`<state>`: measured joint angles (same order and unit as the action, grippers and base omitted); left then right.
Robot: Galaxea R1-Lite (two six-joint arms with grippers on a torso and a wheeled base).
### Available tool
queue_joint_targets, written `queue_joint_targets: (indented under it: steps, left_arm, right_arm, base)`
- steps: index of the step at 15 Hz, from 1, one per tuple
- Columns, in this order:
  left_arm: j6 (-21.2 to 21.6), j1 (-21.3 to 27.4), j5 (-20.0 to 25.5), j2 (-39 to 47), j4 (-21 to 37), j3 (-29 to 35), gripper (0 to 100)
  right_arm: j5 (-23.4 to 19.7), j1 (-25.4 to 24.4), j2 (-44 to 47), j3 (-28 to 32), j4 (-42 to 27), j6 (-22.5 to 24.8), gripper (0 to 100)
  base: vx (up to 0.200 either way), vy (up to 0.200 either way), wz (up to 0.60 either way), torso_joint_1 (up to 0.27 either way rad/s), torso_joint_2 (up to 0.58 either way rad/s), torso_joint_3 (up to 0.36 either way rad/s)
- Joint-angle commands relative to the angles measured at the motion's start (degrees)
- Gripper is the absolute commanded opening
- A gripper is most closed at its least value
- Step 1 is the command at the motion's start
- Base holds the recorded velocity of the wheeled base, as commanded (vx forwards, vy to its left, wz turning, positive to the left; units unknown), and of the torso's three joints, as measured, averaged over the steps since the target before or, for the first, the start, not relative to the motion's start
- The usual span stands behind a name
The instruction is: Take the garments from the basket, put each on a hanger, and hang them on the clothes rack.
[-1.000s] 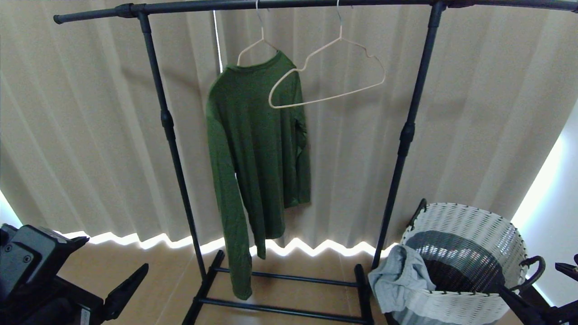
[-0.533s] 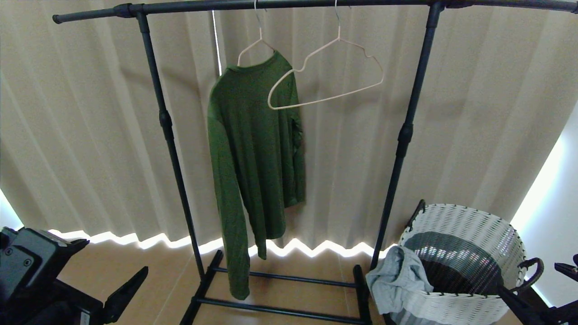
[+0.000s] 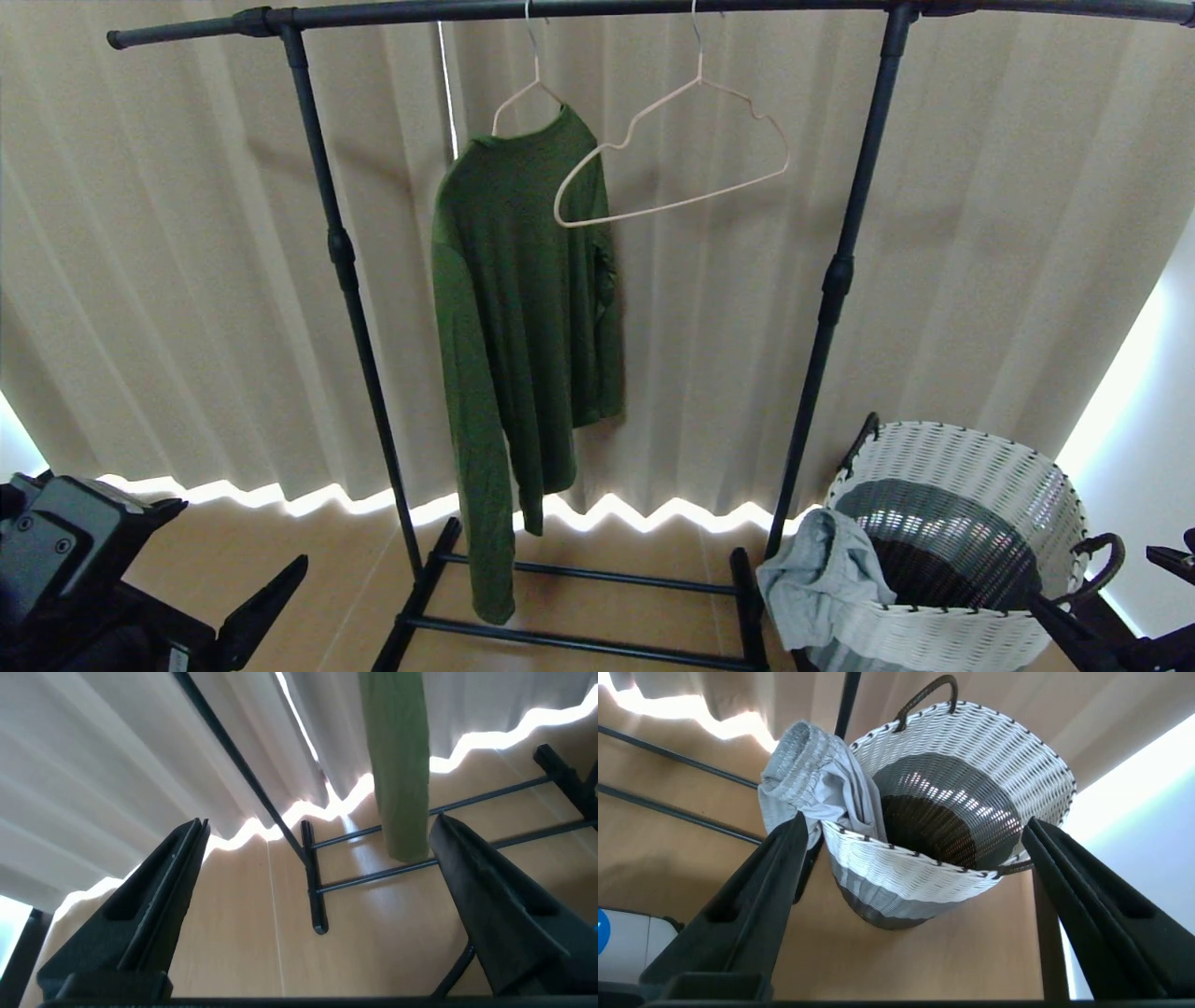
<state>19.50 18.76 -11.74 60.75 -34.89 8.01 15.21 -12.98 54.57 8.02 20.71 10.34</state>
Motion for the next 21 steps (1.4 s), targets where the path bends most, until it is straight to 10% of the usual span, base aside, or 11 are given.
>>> queue_joint_targets:
  steps: [1,21]
  left_arm:
    - [0.01,0.05,-0.04,-0.01,0.0,-0.01,100]
    - [0.36,3.12,0.05,-0.28,-0.09,-1.07,100]
  right_arm:
    - [-0.01,-0.02,-0.07,-0.02,0.03,0.03,100]
    - [-0.1,-1.43,-0.34,-2.57,0.12,0.12,100]
  base:
    - [0.0,0.0,0.0,0.0,0.0,0.0]
    - [0.09,0.0,0.0,0.001,0.0,0.0]
